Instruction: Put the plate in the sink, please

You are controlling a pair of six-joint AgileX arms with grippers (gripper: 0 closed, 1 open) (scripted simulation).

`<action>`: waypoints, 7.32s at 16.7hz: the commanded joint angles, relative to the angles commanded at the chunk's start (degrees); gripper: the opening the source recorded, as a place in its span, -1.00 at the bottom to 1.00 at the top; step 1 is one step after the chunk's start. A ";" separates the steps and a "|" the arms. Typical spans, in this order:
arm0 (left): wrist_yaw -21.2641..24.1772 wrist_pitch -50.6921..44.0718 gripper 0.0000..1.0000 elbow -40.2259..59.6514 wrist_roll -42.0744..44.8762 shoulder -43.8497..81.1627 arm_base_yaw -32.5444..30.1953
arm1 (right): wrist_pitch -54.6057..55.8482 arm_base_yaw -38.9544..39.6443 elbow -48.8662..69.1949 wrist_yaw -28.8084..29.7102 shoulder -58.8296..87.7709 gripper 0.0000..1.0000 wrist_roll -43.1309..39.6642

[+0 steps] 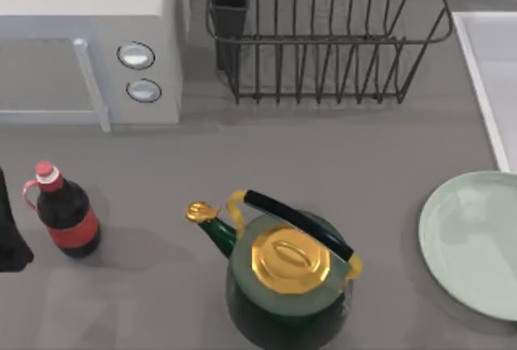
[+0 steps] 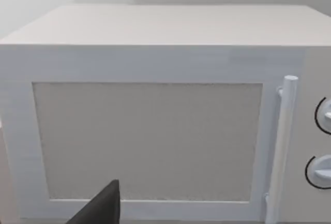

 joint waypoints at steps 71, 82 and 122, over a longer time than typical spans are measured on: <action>0.00 0.00 1.00 0.00 0.00 0.00 0.00 | -56.82 14.60 73.23 0.64 69.11 -1.00 15.78; 0.00 0.00 1.00 0.00 0.00 0.00 0.00 | -72.44 14.28 88.19 0.58 66.74 -1.00 15.21; 0.00 0.00 1.00 0.00 0.00 0.00 0.00 | -76.53 -14.83 137.78 0.51 117.97 1.00 -13.69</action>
